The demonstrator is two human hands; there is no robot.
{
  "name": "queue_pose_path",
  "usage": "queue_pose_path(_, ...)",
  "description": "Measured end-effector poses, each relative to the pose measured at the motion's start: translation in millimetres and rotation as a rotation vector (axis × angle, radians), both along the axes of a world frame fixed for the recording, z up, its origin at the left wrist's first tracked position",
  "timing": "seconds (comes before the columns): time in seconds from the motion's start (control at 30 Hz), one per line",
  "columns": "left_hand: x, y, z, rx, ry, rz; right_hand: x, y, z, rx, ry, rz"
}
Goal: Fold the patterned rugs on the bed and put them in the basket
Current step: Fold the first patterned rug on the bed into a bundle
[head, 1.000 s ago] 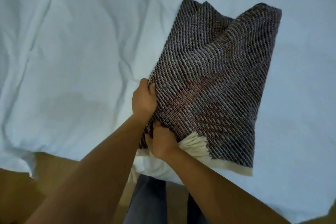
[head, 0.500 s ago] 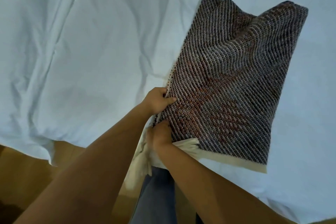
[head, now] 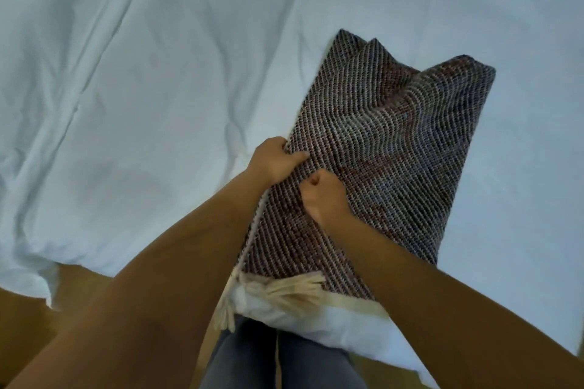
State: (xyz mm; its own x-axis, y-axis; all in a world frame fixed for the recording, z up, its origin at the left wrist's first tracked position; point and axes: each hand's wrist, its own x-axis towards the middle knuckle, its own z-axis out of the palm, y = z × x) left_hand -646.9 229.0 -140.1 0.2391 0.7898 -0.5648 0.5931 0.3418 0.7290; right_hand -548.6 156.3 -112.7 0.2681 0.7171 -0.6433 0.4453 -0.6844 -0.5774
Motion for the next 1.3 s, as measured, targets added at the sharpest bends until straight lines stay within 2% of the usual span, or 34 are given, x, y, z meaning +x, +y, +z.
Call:
queue_pose_path(0.3, 77.7, 99.4, 6.2, 0.082, 0.165, 0.019, 98.0, 127.9, 16.1, 0.198, -0.123, 0.087)
queue_pose_path(0.43, 126.5, 144.7, 2.2, 0.111, 0.148, 0.0, 161.9, 166.3, 16.3, 0.323, -0.375, 0.291)
queue_pose_path(0.53, 160.9, 164.2, -3.8, 0.078, 0.174, -0.009, 209.2, 178.8, 7.8, 0.176, -0.659, 0.477)
queue_pose_path(0.63, 186.0, 173.3, -6.3, 0.094, 0.095, -0.049, 239.6, 183.1, -0.7, 0.032, -0.762, 0.548)
queue_pose_path(0.7, 185.1, 177.1, -6.3, 0.209, 0.07, 0.061, 251.3, 185.6, -6.6, -0.024, -0.704, 0.574)
queue_pose_path(0.77, 170.5, 181.8, -11.1, 0.293, 0.105, 0.285, 258.4, 190.9, -8.7, -0.041, -0.598, 0.546)
queue_pose_path(0.83, 153.5, 185.6, -18.9, 0.283, 0.179, 0.376, 262.3, 198.2, -10.3, 0.001, -0.568, 0.526)
queue_pose_path(1.03, 157.5, 192.4, -31.6, 0.235, 0.365, 0.2, 269.8, 213.8, -25.2, 0.154, -0.68, 0.559)
queue_pose_path(1.13, 154.0, 198.1, -32.4, 0.131, 0.399, 0.161, 273.2, 206.8, -41.3, 0.238, -0.612, 0.507)
queue_pose_path(1.2, 148.6, 202.4, -32.0, 0.034, 0.334, 0.102, 283.1, 204.4, -44.7, 0.143, -0.516, 0.464)
queue_pose_path(1.3, 142.7, 206.1, -30.2, -0.004, 0.181, 0.072, 312.9, 206.7, -32.1, -0.152, -0.312, 0.555)
